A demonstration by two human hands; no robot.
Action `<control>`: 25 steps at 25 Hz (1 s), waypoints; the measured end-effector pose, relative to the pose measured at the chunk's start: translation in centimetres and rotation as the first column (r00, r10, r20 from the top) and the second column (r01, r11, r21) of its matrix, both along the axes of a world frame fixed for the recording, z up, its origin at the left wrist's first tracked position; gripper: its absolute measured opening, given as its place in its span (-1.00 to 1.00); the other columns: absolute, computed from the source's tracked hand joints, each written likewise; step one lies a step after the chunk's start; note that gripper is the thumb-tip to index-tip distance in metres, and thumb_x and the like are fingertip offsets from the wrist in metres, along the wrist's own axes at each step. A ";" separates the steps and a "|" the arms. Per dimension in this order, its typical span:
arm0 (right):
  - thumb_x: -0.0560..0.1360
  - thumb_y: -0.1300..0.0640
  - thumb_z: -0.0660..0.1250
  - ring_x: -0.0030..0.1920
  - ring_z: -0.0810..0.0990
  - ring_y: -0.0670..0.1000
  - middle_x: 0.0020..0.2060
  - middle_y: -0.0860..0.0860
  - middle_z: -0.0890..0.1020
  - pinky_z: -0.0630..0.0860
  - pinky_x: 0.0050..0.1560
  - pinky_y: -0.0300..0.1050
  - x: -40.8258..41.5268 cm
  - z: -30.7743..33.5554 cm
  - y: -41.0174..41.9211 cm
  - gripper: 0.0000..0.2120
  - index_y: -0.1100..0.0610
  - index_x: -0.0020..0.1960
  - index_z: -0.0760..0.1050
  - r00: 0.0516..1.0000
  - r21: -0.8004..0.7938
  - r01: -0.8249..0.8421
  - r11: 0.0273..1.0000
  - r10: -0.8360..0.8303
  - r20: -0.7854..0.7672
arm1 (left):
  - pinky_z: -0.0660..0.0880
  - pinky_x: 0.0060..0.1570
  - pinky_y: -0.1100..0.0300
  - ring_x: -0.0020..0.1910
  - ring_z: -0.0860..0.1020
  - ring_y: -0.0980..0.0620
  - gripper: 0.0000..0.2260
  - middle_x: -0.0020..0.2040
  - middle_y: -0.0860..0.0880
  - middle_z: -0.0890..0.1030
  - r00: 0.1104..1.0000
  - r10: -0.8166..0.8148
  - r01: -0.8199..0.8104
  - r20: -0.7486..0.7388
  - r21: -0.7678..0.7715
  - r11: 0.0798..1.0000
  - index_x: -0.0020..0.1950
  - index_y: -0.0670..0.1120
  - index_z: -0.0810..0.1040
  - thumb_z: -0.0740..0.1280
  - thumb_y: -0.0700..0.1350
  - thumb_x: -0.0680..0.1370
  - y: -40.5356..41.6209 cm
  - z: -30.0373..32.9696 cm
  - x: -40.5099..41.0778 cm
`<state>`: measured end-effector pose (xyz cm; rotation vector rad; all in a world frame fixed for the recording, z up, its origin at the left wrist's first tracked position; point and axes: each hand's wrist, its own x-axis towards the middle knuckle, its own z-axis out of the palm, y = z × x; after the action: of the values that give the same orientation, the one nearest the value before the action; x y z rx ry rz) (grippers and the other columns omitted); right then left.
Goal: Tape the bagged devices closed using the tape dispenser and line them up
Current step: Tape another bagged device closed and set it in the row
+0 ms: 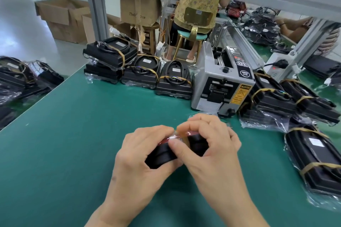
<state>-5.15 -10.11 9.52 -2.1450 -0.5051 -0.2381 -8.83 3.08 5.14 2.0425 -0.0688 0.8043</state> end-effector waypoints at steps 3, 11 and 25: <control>0.35 -0.04 0.36 0.22 0.39 -0.24 -0.02 -0.26 0.51 -0.08 0.38 -0.11 0.4 -0.5 0.3 -0.96 -0.14 -0.21 0.50 1.000 0.022 0.006 1.000 -0.006 -0.004 | 0.43 0.08 0.12 0.08 0.53 0.11 -0.63 0.05 0.19 0.61 1.000 0.013 -0.014 -0.026 -0.022 1.000 0.08 0.02 0.62 0.42 0.12 0.33 0.0 0.0 -0.1; 0.40 -0.06 0.33 0.21 0.42 -0.20 -0.05 -0.27 0.53 -0.11 0.38 -0.17 0.6 -1.0 0.6 -0.93 -0.16 -0.12 0.48 0.999 -0.014 0.003 1.000 -0.003 0.033 | 0.43 0.10 0.17 0.10 0.54 0.11 -0.63 0.08 0.23 0.59 0.999 0.018 -0.021 -0.045 -0.062 0.998 0.09 0.14 0.57 0.42 0.12 0.30 0.4 0.0 -0.1; 0.41 -0.01 0.30 0.27 0.39 -0.37 0.19 -0.34 0.54 0.25 0.23 -0.41 3.3 -2.6 -6.2 -0.65 -0.26 0.17 0.51 0.918 0.287 -0.135 0.948 0.229 -0.323 | 0.38 0.18 0.41 0.09 0.57 0.15 -0.61 0.07 0.13 0.64 0.989 -0.111 0.100 -0.098 -0.117 0.988 0.08 0.18 0.60 0.46 0.10 0.25 5.2 -0.5 -0.8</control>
<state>-1.82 -16.32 6.88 -1.8155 -0.4344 0.1785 -9.64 8.31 4.65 1.9539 -0.0709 0.6211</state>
